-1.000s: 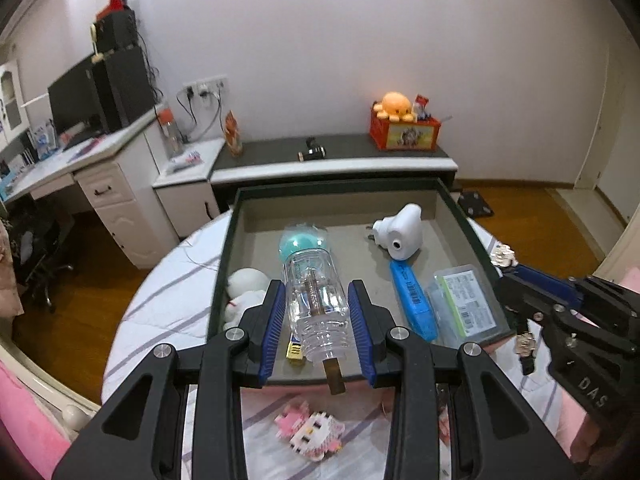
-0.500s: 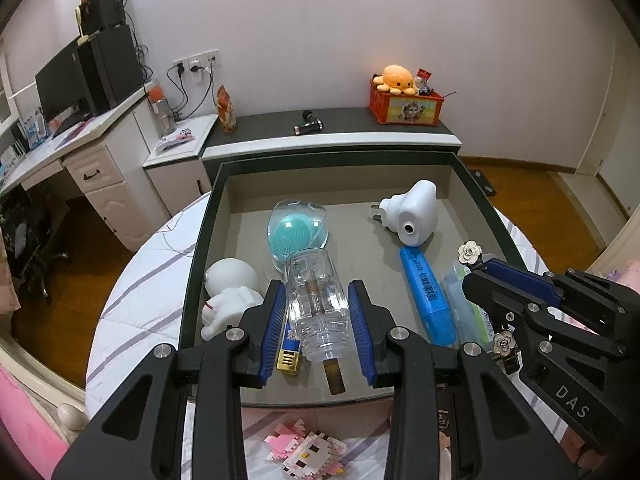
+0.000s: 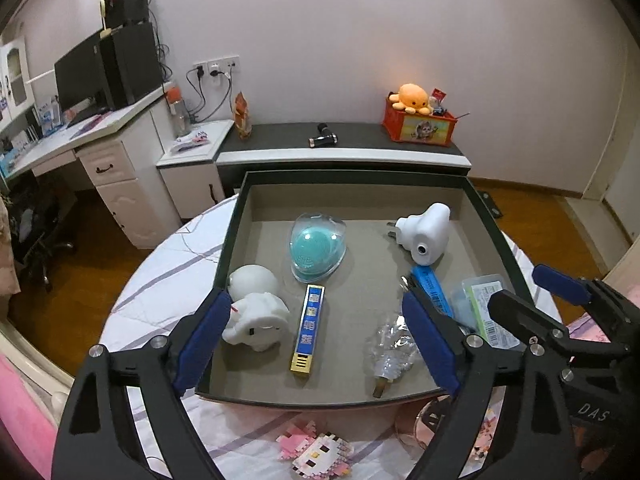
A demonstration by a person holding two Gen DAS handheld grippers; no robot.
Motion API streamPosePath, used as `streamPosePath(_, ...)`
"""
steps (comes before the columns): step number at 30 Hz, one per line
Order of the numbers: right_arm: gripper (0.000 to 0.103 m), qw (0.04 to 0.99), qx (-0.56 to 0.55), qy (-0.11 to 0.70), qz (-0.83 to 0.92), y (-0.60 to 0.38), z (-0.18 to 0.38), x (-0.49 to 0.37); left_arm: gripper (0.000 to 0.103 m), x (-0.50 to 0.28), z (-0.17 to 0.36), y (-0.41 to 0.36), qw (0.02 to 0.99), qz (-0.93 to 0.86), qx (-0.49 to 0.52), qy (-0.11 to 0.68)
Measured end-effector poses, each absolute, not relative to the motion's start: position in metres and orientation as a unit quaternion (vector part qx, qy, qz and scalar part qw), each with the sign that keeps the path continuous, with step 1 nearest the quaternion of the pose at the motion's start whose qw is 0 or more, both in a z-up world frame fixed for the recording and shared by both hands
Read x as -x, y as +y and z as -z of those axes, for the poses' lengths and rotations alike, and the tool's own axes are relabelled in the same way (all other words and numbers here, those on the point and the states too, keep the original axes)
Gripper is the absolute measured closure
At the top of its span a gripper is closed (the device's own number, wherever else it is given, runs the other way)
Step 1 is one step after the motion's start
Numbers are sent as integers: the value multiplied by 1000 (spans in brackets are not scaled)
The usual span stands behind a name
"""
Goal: Organize rigid objects
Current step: 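Carry the bottle and hair clip over the pink box and release them inside, then withdraw both tools from the box toward the remaining items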
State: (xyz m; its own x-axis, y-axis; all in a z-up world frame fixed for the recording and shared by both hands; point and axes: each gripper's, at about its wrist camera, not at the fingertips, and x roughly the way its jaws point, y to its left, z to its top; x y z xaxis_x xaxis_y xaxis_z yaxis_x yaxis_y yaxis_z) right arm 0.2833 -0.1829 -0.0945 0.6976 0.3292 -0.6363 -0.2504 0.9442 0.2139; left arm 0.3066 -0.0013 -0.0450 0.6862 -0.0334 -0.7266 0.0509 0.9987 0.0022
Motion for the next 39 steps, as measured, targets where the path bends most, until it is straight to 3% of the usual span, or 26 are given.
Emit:
streamPosePath(17, 24, 917, -72, 364, -145, -194, 89, -270, 13, -290, 37, 1, 923, 25, -4, 383)
streamPosePath(39, 23, 957, -49, 268, -99, -194, 19, -106, 3, -132, -20, 26, 961, 14, -33, 275)
